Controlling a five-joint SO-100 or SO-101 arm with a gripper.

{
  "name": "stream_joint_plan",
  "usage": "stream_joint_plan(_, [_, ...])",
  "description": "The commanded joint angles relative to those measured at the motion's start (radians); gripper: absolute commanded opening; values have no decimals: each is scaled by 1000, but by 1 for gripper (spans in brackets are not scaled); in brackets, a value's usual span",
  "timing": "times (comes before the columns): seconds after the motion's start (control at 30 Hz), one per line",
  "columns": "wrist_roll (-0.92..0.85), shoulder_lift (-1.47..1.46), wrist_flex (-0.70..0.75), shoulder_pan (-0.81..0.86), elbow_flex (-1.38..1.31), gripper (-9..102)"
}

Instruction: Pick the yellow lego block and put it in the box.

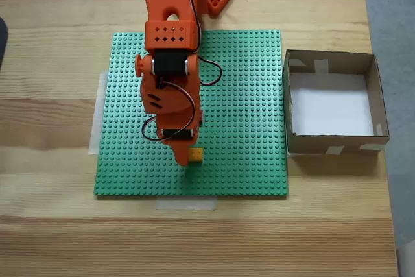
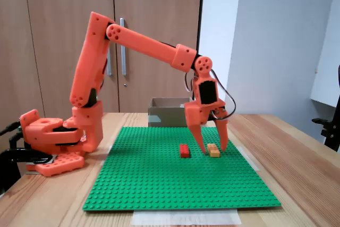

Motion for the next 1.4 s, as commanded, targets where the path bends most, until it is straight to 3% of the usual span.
stream_joint_plan(0.0, [-14,8,-11,8,-2,19])
stream_joint_plan(0.97, [-46,9,15,-37,-2,17])
stream_joint_plan(1.37, [-52,9,9,-26,15,0])
